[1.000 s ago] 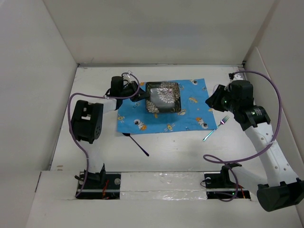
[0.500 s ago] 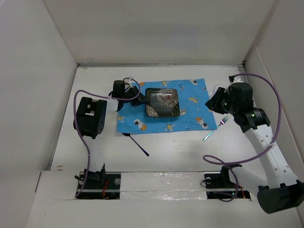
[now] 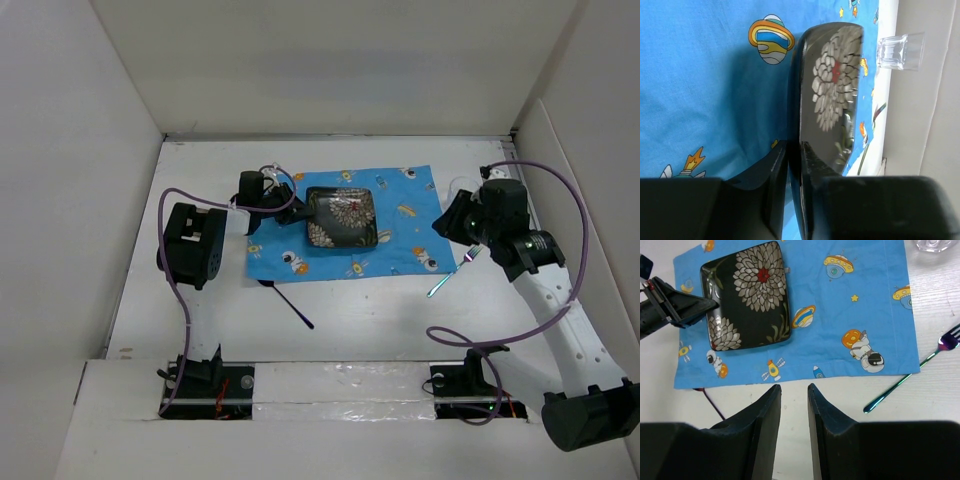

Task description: Set the dinner table for one person

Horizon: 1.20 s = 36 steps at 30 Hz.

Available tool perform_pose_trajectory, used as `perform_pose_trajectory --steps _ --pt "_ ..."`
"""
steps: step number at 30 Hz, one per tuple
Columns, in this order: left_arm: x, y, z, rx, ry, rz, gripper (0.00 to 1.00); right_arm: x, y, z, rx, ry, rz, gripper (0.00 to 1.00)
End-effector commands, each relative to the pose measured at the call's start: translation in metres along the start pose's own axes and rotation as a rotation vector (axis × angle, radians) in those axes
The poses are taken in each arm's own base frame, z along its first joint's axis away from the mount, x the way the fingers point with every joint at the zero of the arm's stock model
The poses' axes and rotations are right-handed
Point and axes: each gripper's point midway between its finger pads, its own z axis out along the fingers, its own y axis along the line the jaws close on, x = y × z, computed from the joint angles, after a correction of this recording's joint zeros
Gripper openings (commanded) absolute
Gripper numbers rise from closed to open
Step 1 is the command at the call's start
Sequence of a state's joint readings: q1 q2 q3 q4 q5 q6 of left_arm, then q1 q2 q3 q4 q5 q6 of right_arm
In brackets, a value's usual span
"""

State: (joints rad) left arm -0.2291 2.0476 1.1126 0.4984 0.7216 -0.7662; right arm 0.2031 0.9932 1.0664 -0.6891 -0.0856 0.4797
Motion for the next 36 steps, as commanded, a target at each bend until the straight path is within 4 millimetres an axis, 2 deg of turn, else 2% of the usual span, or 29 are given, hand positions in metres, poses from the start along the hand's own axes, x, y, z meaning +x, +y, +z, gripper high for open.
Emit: perform_pose_trajectory --steps 1,3,11,14,15,17,18,19,20,21,22,23,25,26,28,29,30,31,32,33,34,35,36 --pt "-0.008 -0.034 -0.006 0.115 -0.012 0.063 0.13 -0.007 -0.005 -0.006 0.023 -0.044 0.009 0.34" --pt "-0.007 -0.033 -0.006 0.110 -0.009 0.062 0.21 -0.009 -0.006 -0.007 0.030 -0.051 0.009 0.32" --pt "-0.006 -0.029 -0.007 0.081 -0.004 0.069 0.32 -0.002 -0.010 -0.004 0.032 -0.038 0.025 0.24" --pt "-0.009 -0.030 -0.009 0.060 -0.015 0.085 0.41 0.001 -0.008 -0.003 0.016 -0.026 0.025 0.17" --pt "-0.007 -0.026 -0.011 0.035 -0.006 0.092 0.46 0.004 -0.006 -0.002 0.004 -0.016 0.016 0.11" --pt "-0.017 -0.030 -0.015 0.004 -0.036 0.125 0.51 0.008 -0.004 -0.001 -0.011 0.001 0.003 0.06" --pt "-0.018 -0.023 -0.018 -0.054 -0.043 0.117 0.56 0.010 -0.004 0.000 -0.009 0.007 0.000 0.03" --pt "-0.031 -0.031 -0.025 -0.084 -0.076 0.177 0.60 0.018 0.001 0.001 -0.031 0.028 -0.034 0.00" --pt "-0.027 -0.028 -0.026 -0.098 -0.062 0.164 0.62 0.020 0.000 0.002 -0.029 0.033 -0.034 0.00" --pt "-0.036 -0.028 -0.029 -0.133 -0.093 0.192 0.64 0.022 0.002 0.004 -0.037 0.037 -0.040 0.00" --pt "-0.042 -0.035 -0.036 -0.143 -0.117 0.213 0.65 0.027 0.006 0.005 -0.050 0.049 -0.049 0.00" --pt "-0.045 -0.029 -0.041 -0.199 -0.132 0.210 0.67 0.032 0.009 0.006 -0.063 0.062 -0.055 0.00" --pt "-0.059 -0.039 -0.052 -0.236 -0.180 0.237 0.68 0.044 0.018 0.010 -0.093 0.094 -0.077 0.00" --pt "-0.066 -0.033 -0.061 -0.291 -0.210 0.229 0.67 0.048 0.023 0.010 -0.111 0.106 -0.084 0.00" --pt "-0.081 -0.045 -0.078 -0.317 -0.273 0.243 0.64 0.056 0.035 0.013 -0.149 0.117 -0.099 0.00" --pt "-0.084 -0.047 -0.085 -0.337 -0.292 0.242 0.58 0.069 0.047 0.014 -0.183 0.149 -0.123 0.00" --pt "-0.093 -0.047 -0.095 -0.367 -0.335 0.241 0.53 0.072 0.057 0.018 -0.208 0.145 -0.133 0.00" --pt "-0.099 -0.062 -0.106 -0.358 -0.373 0.260 0.44 0.083 0.060 0.023 -0.215 0.161 -0.149 0.00" --pt "-0.098 -0.062 -0.114 -0.391 -0.377 0.261 0.13 0.101 0.070 0.028 -0.221 0.198 -0.175 0.00" --pt "-0.100 -0.067 -0.120 -0.394 -0.388 0.272 0.01 0.109 0.079 0.033 -0.235 0.204 -0.189 0.00" --pt "-0.100 -0.086 -0.132 -0.379 -0.415 0.303 0.00 0.117 0.088 0.036 -0.241 0.220 -0.203 0.00" --pt "-0.096 -0.088 -0.140 -0.409 -0.421 0.325 0.00 0.125 0.093 0.040 -0.231 0.229 -0.207 0.00" --pt "-0.090 -0.092 -0.142 -0.414 -0.417 0.341 0.00 0.145 0.109 0.046 -0.246 0.258 -0.247 0.00"
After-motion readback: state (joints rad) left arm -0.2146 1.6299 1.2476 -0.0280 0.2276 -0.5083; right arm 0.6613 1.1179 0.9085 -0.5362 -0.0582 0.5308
